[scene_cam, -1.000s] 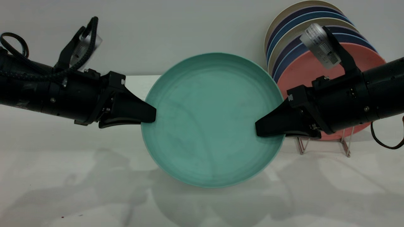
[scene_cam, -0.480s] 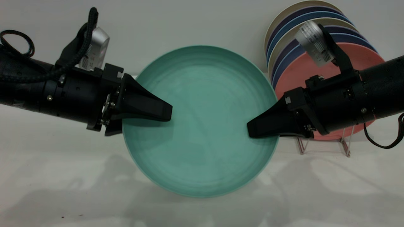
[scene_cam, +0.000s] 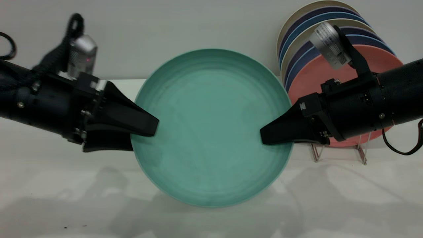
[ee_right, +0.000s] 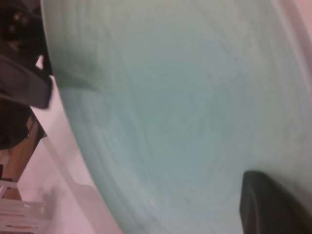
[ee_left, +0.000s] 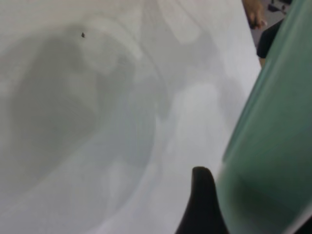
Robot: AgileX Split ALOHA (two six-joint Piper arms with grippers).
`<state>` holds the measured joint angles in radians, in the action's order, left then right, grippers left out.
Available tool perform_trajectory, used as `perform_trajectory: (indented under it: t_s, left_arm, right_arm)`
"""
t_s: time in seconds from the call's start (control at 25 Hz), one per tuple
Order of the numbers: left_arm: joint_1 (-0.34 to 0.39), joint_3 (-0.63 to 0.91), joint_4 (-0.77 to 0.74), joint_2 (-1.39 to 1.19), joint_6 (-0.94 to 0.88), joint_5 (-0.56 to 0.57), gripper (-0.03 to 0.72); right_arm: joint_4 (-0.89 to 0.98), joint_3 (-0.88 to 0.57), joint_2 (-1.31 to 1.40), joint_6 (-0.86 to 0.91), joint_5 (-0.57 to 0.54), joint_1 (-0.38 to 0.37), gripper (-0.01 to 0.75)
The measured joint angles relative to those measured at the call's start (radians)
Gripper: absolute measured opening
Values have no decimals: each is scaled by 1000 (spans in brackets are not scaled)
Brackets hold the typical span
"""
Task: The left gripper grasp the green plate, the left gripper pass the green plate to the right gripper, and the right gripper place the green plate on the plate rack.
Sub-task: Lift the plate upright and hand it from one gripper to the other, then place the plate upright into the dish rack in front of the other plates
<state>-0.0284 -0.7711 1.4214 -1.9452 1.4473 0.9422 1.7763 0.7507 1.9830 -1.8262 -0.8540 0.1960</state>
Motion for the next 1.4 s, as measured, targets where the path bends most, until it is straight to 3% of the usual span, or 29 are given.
perform_trajectory:
  t_s: [0.24,0.72,0.88,1.2,1.4]
  left_arm:
    - [74,-1,-189,17,-147,42,590]
    - [76,-144,-562,17,-519,10,590]
    - [76,-215,-716,17,-680,-49,590]
    - [76,-290,-1088,17,-1026,-112,581]
    - [76,-306,-1210,17,-1137,-119,552]
  right_arm:
    - [-1,0,0,5,-7,-54,59]
    - [-38,0,-1,-9,-35,-139,59]
    - [-138,0,-34,-20,11,-139,59]
    - [-425,0,-197,15,205,-139,59]
    - [-678,0,-315,71,244,-139,59]
